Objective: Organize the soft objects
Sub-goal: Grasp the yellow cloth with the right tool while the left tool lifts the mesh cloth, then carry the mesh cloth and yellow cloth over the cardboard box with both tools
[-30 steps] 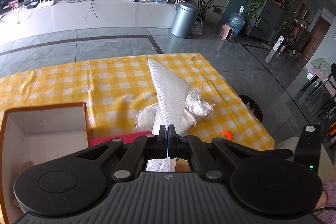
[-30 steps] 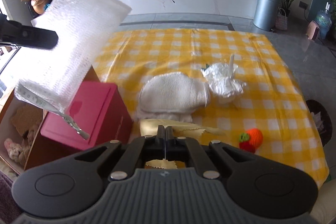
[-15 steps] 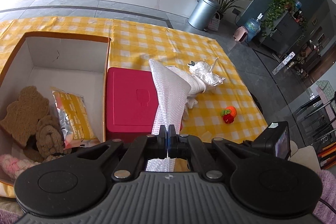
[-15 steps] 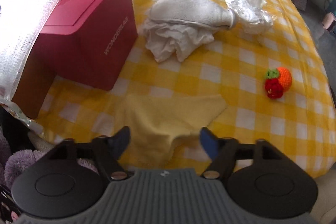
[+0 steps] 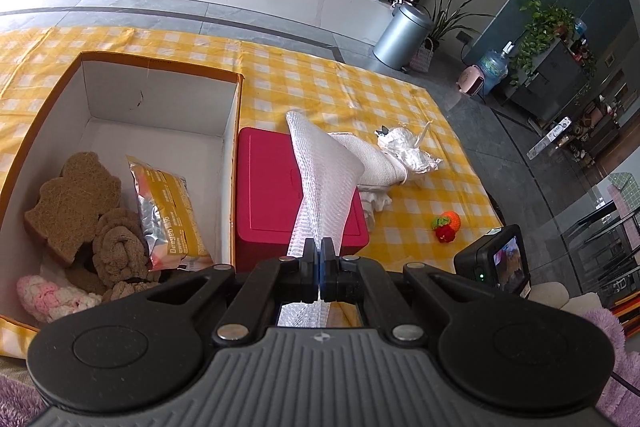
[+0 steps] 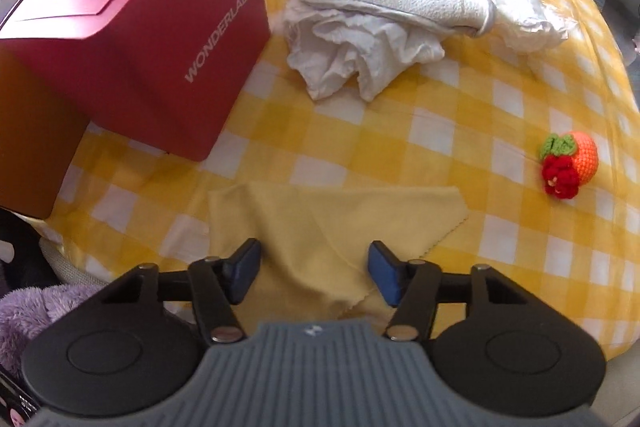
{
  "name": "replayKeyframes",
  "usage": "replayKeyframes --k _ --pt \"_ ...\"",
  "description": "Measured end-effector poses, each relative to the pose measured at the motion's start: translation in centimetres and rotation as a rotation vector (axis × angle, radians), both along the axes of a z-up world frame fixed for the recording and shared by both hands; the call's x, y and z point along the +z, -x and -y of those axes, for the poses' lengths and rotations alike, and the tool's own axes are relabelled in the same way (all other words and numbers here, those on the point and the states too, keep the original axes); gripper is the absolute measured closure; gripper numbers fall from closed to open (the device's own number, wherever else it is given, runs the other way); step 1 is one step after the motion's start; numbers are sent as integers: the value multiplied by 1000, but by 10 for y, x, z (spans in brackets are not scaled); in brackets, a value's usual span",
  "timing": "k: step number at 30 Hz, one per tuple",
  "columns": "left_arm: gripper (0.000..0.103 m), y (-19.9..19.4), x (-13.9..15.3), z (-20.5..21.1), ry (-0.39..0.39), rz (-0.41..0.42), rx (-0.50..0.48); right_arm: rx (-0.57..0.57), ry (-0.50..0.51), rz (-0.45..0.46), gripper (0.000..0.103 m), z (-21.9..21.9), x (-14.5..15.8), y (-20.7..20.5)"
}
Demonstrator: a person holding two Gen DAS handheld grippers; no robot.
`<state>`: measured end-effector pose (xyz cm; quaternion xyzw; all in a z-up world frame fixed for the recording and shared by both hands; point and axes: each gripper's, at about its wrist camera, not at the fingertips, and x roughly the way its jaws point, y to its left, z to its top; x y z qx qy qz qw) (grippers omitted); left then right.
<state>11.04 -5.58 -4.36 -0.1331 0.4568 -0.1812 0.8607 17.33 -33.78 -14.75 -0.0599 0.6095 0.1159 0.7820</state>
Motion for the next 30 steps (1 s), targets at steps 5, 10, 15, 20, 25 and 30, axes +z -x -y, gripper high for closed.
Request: replayKeyframes --k 5,10,15,20,25,30 --pt "102 2 0 -2 11 -1 6 -23 19 7 103 0 5 1" --pt "102 7 4 -9 24 3 13 -41 44 44 103 -5 12 10" --pt "102 13 10 -14 42 21 14 -72 35 92 103 -5 32 21" --pt "102 21 20 -23 60 50 24 -85 35 146 103 -5 59 36" --pt "102 28 28 -38 70 78 45 -96 32 198 103 -9 89 45" --pt "102 31 37 -59 56 103 79 -82 13 278 103 -18 126 51"
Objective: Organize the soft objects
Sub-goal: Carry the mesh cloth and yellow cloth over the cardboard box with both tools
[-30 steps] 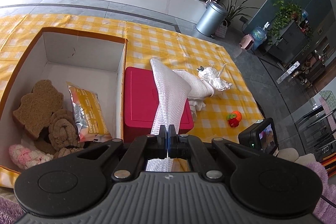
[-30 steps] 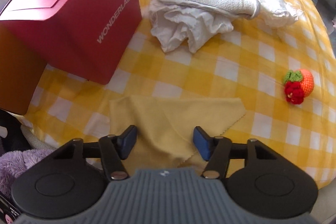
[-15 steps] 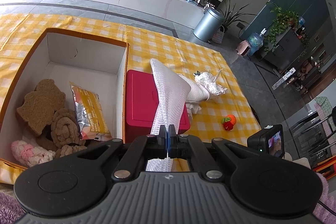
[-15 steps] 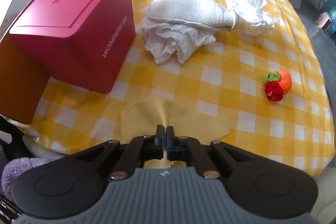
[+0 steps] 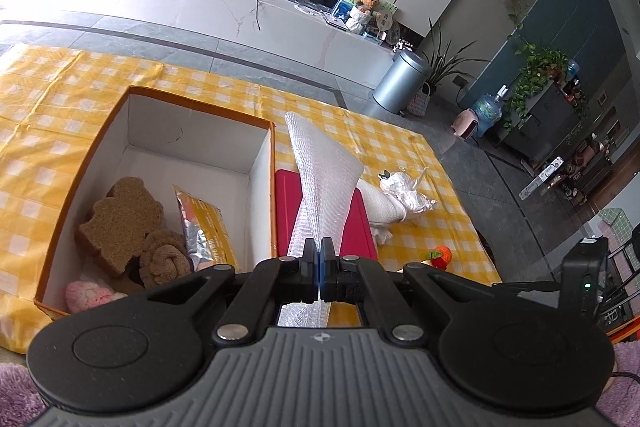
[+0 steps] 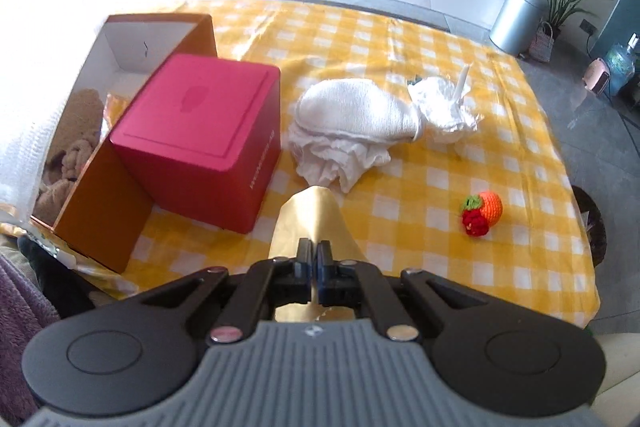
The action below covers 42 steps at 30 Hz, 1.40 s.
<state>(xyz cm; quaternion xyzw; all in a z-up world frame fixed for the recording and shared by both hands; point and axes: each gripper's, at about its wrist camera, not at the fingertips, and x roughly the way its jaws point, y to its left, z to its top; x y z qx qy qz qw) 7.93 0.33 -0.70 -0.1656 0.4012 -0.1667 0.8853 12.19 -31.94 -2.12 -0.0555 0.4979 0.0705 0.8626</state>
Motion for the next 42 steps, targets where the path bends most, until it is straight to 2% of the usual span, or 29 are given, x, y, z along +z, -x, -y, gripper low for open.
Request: replayKeyframes --k 10,18,21,26,32,39,42 --pt "103 -6 21 -38 -57 55 40 63 -45 160 103 -37 68 -2" --pt "103 -29 33 -57 -134 84 50 159 -156 232 103 -86 108 -25" --pt "103 -44 30 -62 -186 86 53 192 -191 245 103 -109 115 -38" --pt "103 -74 15 -68 -227 49 48 203 -244 214 103 -141 103 -70" --pt "103 -114 -12 -68 -263 -22 29 171 -259 128 103 -165 64 -117" --pt "103 -155 -48 -61 -303 -102 7 163 -188 39 103 -186 17 -155" --pt "103 -168 -65 -60 -281 -151 -9 169 -158 8 103 -195 0 -166"
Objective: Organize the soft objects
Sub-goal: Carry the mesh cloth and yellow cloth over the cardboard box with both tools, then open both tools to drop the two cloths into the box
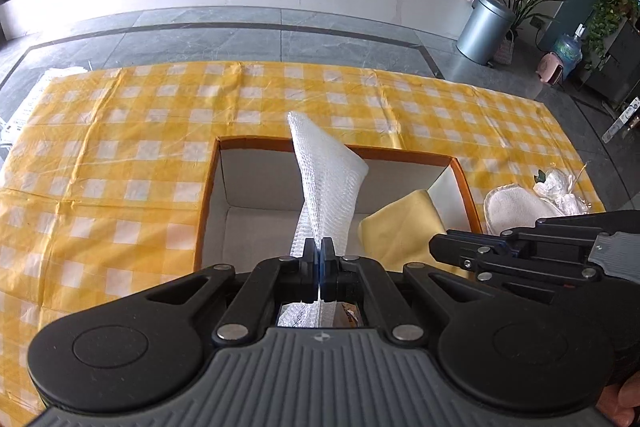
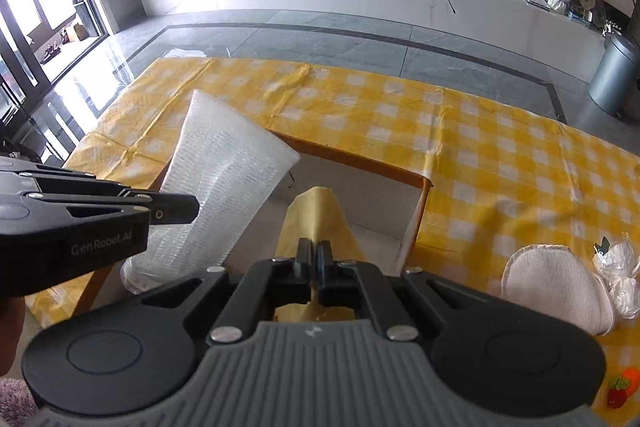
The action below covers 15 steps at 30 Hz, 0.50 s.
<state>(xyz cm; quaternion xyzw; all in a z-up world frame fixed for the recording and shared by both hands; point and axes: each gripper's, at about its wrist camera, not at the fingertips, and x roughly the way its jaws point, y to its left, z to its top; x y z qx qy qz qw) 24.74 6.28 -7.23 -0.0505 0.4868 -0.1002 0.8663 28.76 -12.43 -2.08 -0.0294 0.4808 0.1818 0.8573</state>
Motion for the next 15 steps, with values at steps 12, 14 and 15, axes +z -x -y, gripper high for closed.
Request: replayKeyframes --k 12,14,15 --pt "93 -4 -32 0 -55 -71 34 43 75 -62 97 -8 -35 -4" --pt "84 -1 -29 -2 -54 -53 34 43 73 -51 97 -7 -34 -2" --pt "76 1 -26 -2 -55 -41 34 45 72 -46 95 -6 -32 -1"
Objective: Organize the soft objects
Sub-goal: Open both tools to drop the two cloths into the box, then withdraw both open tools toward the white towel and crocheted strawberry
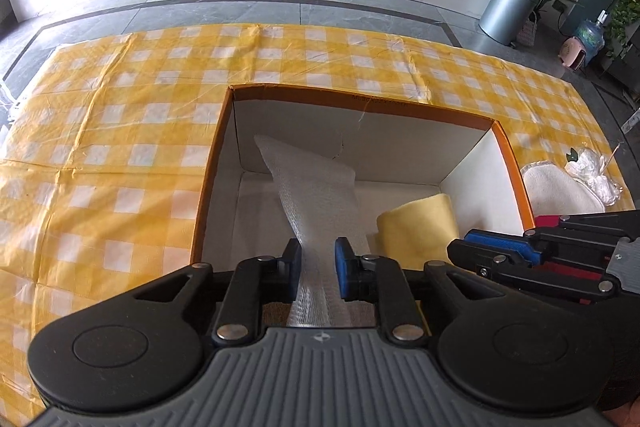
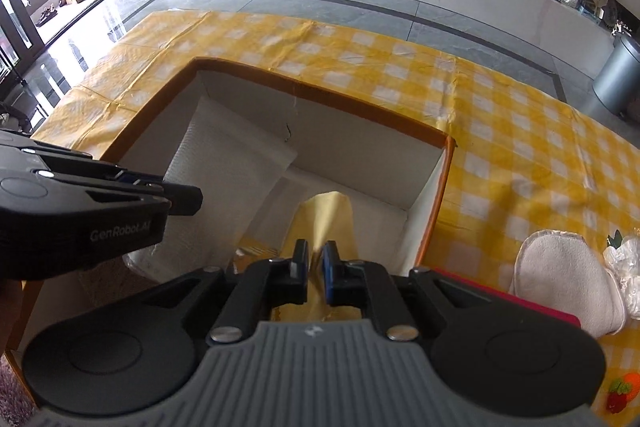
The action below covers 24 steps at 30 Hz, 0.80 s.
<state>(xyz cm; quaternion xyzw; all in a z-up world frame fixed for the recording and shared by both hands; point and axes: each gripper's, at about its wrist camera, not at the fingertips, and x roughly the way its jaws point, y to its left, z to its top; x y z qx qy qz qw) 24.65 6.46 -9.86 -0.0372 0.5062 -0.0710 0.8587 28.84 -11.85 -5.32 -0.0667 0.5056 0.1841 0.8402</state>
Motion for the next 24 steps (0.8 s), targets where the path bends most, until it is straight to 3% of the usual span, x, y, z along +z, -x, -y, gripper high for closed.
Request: replayKeyframes --k 1,4,6,11,15,18,24 --pt "70 2 2 0 -1 13 -1 0 2 3 93 0 2 0" --pt "49 10 13 -2 0 69 16 -10 2 25 68 3 11 7" --pt "44 18 22 -5 18 118 37 -14 -10 46 66 8 18 15" --pt "43 41 46 -6 57 216 58 -52 -50 99 55 25 40 42" --pt "43 65 63 1 66 285 45 -97 -100 128 53 45 55 67" --pt "43 83 75 12 62 316 17 -127 -128 168 44 62 67 88" --pt "43 118 91 41 88 344 -51 -201 -140 236 44 98 82 127"
